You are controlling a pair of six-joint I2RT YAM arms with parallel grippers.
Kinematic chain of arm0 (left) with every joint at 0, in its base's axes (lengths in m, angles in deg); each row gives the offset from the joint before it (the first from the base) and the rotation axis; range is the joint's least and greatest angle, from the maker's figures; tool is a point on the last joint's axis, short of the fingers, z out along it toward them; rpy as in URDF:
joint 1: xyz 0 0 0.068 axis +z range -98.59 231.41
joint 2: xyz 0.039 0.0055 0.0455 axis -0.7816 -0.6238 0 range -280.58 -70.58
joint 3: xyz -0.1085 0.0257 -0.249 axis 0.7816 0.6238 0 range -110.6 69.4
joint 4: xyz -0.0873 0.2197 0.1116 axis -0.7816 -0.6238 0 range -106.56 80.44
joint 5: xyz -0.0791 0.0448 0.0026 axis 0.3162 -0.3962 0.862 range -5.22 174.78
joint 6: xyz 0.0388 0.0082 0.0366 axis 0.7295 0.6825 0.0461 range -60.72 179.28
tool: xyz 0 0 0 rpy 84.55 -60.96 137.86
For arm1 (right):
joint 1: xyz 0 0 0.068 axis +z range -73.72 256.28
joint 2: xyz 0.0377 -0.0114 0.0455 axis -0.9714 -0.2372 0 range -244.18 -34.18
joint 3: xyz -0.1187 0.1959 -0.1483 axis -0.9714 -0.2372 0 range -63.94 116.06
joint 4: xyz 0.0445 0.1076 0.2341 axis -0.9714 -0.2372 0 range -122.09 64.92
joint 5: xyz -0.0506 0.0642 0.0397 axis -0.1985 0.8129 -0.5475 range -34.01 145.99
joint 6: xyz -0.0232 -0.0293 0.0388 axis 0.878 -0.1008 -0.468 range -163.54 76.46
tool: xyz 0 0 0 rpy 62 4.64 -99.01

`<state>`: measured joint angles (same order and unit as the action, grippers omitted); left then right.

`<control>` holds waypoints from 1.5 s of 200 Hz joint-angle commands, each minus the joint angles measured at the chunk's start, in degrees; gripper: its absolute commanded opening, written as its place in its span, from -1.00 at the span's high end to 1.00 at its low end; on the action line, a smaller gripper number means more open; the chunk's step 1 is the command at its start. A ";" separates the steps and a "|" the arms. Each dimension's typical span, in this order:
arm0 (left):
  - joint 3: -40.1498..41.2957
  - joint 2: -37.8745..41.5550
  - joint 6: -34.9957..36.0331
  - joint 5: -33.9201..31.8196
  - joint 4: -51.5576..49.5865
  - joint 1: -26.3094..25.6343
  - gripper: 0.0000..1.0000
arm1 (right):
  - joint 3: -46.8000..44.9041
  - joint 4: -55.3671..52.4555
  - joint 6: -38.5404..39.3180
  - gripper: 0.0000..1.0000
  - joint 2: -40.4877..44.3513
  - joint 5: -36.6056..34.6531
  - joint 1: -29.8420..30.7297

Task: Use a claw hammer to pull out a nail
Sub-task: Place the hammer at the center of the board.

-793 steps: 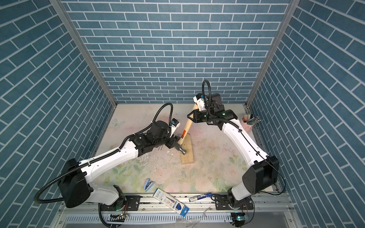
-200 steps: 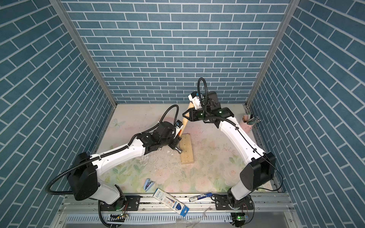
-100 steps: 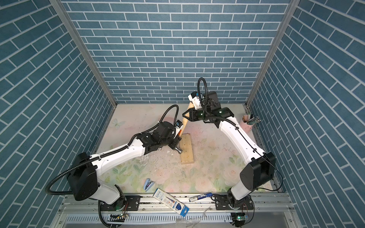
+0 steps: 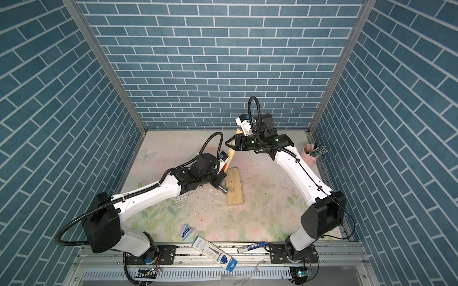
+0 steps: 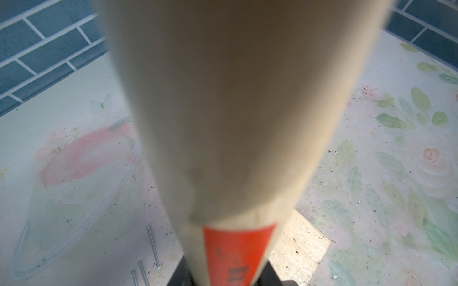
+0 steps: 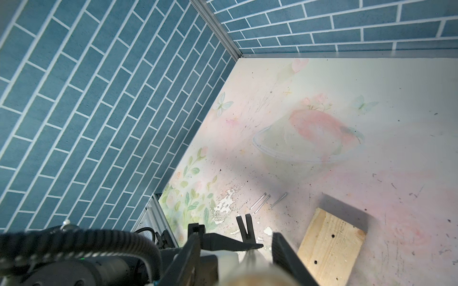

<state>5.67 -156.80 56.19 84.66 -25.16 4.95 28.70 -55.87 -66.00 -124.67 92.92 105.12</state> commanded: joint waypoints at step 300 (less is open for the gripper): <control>23.56 18.99 -13.60 -6.41 -0.76 16.96 1.00 | -8.30 8.61 -4.52 -0.12 7.35 -0.63 -9.39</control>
<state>29.58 -138.83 44.80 77.67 -29.88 20.34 21.14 -48.61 -69.25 -119.34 93.10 95.98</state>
